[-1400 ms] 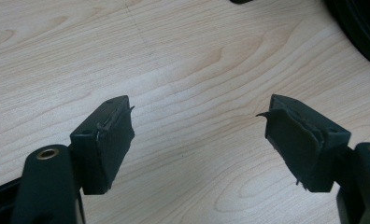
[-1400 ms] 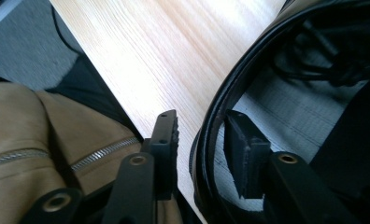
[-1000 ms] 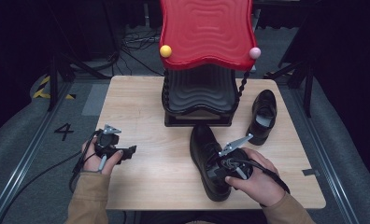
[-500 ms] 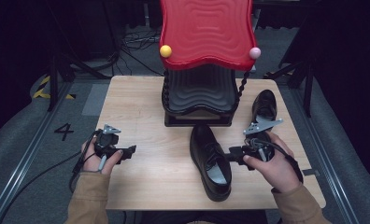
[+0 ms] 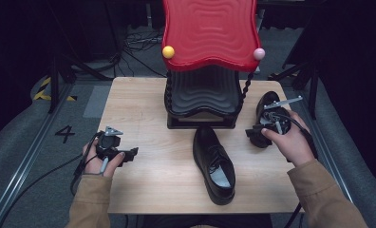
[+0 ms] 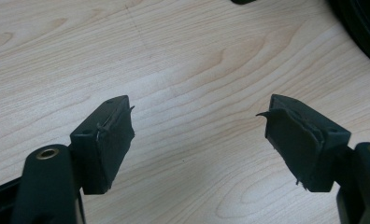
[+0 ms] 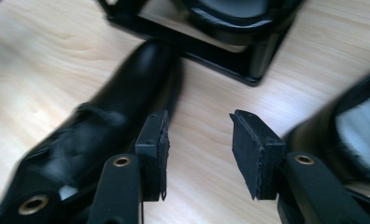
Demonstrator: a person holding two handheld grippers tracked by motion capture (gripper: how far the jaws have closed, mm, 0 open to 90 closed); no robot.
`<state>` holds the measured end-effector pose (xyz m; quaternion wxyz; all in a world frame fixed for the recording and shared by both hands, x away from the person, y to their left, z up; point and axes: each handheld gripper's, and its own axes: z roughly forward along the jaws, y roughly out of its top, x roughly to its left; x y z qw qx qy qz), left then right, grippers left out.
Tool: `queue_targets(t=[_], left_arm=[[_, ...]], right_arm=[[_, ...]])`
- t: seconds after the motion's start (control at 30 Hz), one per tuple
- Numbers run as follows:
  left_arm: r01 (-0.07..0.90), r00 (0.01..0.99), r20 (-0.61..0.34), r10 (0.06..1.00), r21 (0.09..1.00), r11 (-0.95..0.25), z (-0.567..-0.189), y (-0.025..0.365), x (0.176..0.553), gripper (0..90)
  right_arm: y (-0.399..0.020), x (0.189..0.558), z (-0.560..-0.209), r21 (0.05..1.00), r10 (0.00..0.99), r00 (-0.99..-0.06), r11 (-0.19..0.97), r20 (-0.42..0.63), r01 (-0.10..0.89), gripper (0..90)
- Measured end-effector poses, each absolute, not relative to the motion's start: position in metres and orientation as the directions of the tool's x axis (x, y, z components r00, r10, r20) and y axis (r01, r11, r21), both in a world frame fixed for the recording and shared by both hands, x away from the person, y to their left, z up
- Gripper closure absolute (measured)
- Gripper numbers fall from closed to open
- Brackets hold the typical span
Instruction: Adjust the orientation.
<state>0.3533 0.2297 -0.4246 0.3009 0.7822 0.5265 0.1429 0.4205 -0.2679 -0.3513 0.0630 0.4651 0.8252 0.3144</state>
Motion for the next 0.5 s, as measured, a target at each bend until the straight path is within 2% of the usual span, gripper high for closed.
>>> queue_targets(t=[0.3, 0.5], left_arm=[[0.74, 0.398, -0.096, 0.912, 0.621, -0.258, -0.425, 0.231, 0.353, 23.6], [0.74, 0.4, -0.097, 0.911, 0.621, -0.259, -0.425, 0.232, 0.353, 23.6]], right_arm=[[-0.29, 0.467, -0.367, 0.514, 0.893, -0.444, 0.348, 0.072, 0.784, 53.0], [-0.3, 0.49, -0.382, 0.448, 0.927, -0.369, 0.302, 0.069, 0.841, 50.8]])
